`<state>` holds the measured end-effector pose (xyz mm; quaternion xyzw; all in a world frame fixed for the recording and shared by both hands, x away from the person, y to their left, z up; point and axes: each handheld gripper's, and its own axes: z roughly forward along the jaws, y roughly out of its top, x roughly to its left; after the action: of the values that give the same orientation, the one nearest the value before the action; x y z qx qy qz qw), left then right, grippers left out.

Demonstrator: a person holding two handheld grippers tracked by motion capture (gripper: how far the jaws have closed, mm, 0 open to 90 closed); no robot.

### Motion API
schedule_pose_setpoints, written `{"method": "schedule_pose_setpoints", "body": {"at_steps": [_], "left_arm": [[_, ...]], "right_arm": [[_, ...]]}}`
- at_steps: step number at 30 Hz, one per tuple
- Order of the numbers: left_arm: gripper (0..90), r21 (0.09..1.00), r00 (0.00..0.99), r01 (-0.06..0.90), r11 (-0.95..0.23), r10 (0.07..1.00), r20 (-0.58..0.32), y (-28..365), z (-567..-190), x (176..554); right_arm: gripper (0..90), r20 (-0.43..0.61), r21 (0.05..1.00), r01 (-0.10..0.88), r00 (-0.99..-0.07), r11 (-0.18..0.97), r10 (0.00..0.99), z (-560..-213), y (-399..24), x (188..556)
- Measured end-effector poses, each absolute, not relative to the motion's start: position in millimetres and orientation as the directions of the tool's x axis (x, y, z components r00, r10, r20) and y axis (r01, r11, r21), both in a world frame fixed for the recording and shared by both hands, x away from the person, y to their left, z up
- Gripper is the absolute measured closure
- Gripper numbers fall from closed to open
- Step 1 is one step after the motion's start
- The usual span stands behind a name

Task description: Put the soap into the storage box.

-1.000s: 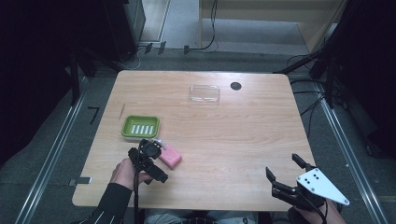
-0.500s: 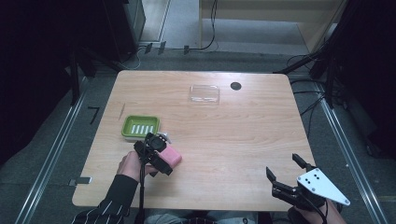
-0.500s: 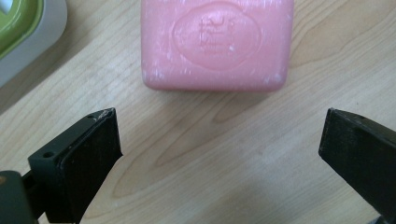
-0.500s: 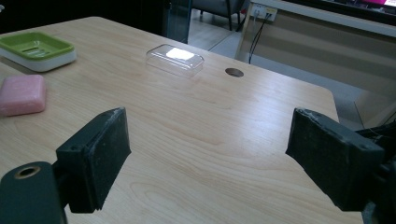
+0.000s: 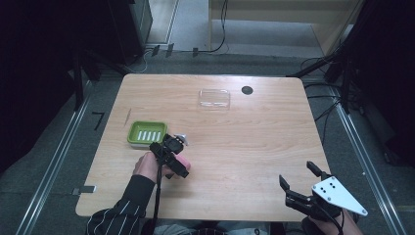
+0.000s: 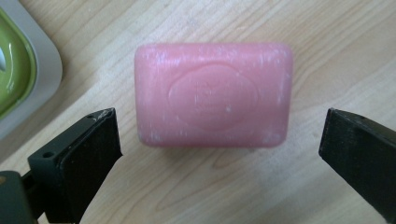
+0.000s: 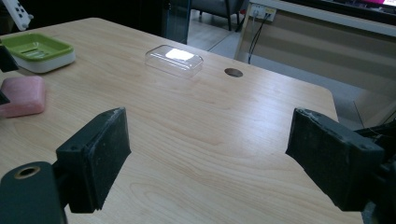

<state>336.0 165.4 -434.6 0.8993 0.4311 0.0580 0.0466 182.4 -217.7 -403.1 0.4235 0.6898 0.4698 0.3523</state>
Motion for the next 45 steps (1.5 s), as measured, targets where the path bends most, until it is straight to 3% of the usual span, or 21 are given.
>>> {"method": "schedule_pose_setpoints", "body": {"at_steps": [30,35,36,45], "left_arm": [[0.0,0.051,0.61,0.785,-0.617,0.785,0.106,155,-459,354],[7.4,0.048,0.614,0.782,-0.621,0.782,0.104,153,-458,353],[12.2,0.049,0.618,0.78,-0.624,0.78,0.096,153,-458,353],[13.2,0.052,0.618,0.78,-0.623,0.781,0.085,154,-458,353]], "right_arm": [[13.6,-0.091,0.947,0.249,-0.395,0.202,0.914,-403,-218,182],[13.6,-0.091,0.948,0.248,-0.395,0.202,0.914,-403,-218,182],[13.6,-0.091,0.948,0.247,-0.395,0.202,0.914,-403,-218,182],[13.6,-0.09,0.948,0.248,-0.395,0.201,0.914,-403,-218,182]]}}
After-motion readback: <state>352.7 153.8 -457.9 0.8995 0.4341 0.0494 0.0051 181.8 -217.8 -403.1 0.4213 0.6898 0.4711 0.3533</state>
